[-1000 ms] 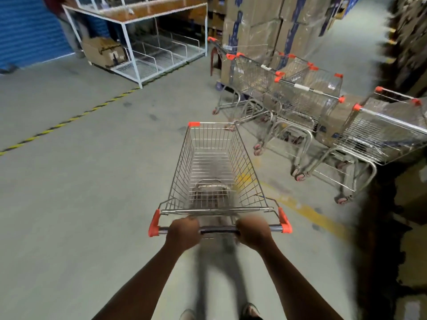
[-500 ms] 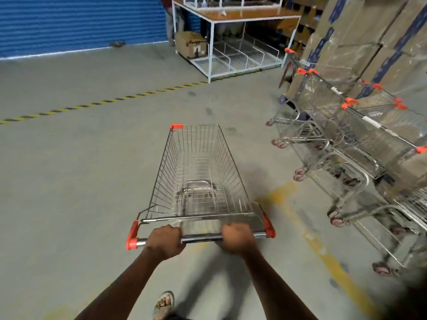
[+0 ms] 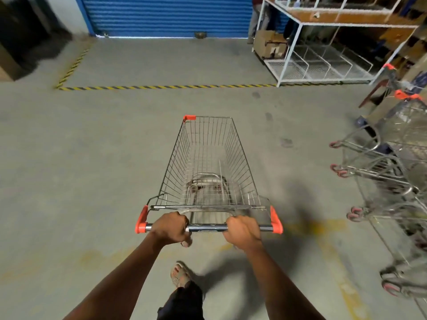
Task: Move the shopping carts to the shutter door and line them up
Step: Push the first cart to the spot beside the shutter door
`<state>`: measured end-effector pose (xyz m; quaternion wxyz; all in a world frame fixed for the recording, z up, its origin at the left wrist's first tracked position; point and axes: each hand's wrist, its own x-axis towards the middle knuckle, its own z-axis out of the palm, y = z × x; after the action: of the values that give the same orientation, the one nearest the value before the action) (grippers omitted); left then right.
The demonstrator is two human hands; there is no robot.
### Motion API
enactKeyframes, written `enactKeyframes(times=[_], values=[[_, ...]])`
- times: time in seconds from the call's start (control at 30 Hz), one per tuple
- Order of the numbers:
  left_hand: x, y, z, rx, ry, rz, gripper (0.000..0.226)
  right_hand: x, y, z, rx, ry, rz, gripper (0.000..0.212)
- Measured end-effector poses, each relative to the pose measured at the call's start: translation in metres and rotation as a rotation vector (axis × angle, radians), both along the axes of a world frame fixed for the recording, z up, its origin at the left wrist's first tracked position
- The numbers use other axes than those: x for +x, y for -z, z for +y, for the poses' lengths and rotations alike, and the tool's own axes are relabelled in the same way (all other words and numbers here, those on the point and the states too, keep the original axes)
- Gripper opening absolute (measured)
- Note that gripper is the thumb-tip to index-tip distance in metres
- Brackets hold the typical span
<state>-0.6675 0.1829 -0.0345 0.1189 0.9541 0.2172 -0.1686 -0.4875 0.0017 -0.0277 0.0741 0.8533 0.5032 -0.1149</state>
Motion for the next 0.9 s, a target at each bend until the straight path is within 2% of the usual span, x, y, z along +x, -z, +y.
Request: enactKeyframes(times=[0.4, 0.6, 0.9], values=[[0.026, 0.003, 0.137, 0.035, -0.128, 0.024, 0.035, 0.045, 0.017, 0.162, -0.056, -0.067, -0.016, 0.020], [0.046, -0.003, 0.216, 0.056, -0.154, 0.000, 0.034, 0.071, 0.007, 0.254, 0.015, -0.135, -0.042, 0.022], [0.071, 0.005, 0.350, 0.062, -0.201, 0.010, 0.034, 0.109, 0.006, 0.402, -0.004, -0.221, -0.018, 0.021]])
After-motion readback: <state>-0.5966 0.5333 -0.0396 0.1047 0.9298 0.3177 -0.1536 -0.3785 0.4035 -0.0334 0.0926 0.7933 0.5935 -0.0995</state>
